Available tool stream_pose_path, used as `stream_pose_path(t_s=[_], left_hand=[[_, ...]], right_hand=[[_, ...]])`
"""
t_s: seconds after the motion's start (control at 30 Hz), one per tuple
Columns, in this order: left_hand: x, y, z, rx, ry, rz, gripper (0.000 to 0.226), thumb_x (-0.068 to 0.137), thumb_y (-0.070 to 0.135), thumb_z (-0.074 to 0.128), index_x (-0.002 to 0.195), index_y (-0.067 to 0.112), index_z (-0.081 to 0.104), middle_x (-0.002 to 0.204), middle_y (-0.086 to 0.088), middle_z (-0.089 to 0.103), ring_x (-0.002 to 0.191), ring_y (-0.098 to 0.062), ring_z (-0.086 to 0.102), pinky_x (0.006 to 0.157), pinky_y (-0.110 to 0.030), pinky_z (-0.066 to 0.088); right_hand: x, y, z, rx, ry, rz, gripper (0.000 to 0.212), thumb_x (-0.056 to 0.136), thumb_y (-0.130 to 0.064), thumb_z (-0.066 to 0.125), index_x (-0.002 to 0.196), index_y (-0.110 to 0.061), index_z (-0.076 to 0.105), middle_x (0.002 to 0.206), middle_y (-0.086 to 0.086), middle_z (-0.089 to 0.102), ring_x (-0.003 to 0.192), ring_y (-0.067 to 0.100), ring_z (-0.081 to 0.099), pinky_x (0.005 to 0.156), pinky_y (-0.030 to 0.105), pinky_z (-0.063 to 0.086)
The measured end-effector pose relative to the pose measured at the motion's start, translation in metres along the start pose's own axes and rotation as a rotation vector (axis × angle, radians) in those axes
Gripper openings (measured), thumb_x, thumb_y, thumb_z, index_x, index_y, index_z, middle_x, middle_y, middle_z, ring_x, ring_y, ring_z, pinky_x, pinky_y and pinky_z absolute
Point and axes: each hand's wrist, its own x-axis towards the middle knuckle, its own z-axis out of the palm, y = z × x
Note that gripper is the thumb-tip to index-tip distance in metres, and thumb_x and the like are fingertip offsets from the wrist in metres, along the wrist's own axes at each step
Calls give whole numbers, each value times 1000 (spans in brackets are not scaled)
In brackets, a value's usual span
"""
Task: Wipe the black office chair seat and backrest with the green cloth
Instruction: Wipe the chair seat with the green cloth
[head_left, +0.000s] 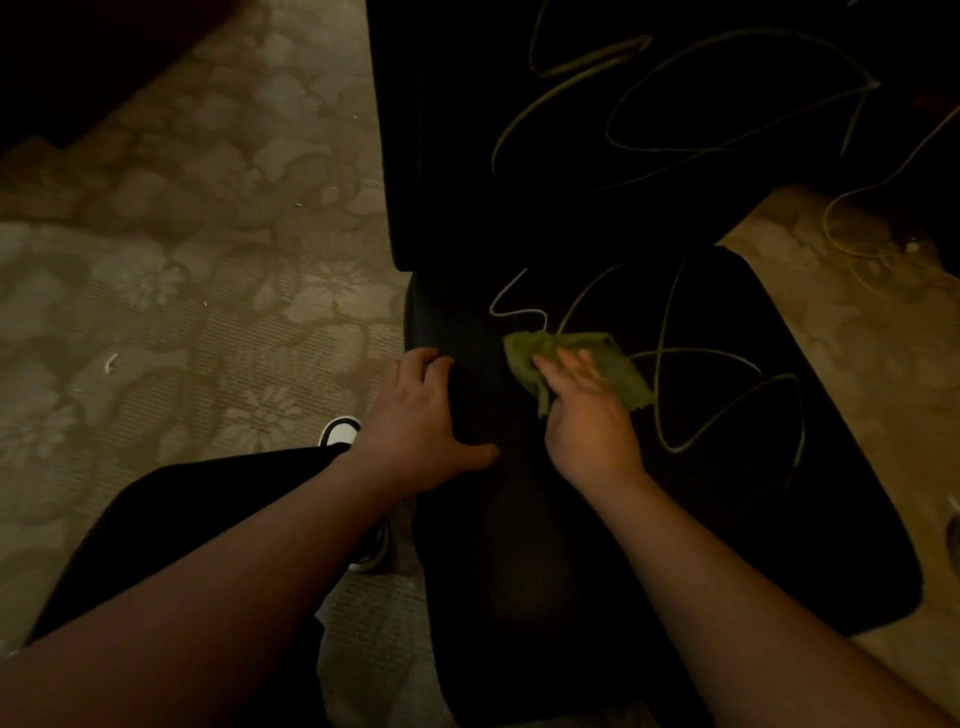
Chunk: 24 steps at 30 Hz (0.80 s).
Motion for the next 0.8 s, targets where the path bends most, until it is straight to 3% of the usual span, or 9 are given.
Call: stream_pose_path(t_s=[0.1, 0.3, 0.37, 0.47, 0.6, 0.8], left_hand=[[4, 0, -1, -22, -14, -17, 122, 67, 67, 81, 158, 14, 20, 160, -5, 15, 147, -24, 14, 118, -32, 19], [11, -5, 0, -64, 6, 1, 120, 62, 62, 85, 154, 11, 29, 157, -9, 22, 144, -24, 21, 114, -27, 21], [13, -6, -1, -68, -17, -3, 123, 62, 65, 84, 156, 14, 24, 164, -7, 10, 150, -24, 12, 118, -30, 17], [16, -7, -2, -93, -54, -19, 124, 63, 65, 84, 158, 19, 20, 169, -3, -5, 155, -22, 3, 120, -33, 12], [23, -5, -6, -104, -6, -35, 114, 68, 63, 83, 155, 18, 27, 169, -4, 6, 153, -21, 11, 118, -30, 15], [37, -5, -9, -80, 67, -20, 115, 66, 66, 81, 153, 9, 32, 157, -10, 28, 143, -24, 27, 114, -28, 22]], right_hand=[[3, -10, 3, -24, -4, -1, 60, 91, -3, 46, 147, -22, 39, 158, 5, 30, 148, 24, 17, 120, 42, 18], [-6, -31, 3, -49, -233, -400, 55, 92, -7, 45, 143, -26, 45, 156, -1, 34, 148, 19, 18, 121, 38, 13], [3, -25, 0, -49, -212, -376, 57, 91, -7, 44, 144, -29, 44, 157, -4, 33, 148, 16, 18, 121, 38, 16], [22, -15, -1, -27, -99, -184, 61, 92, -5, 45, 147, -32, 39, 158, -5, 29, 148, 14, 16, 121, 38, 18], [36, -21, 5, -33, -7, -7, 61, 92, -5, 48, 147, -27, 39, 159, -1, 29, 148, 17, 15, 120, 40, 21], [26, -36, 10, -20, -160, -324, 54, 92, -6, 46, 143, -24, 46, 156, -1, 34, 148, 18, 18, 121, 37, 12]])
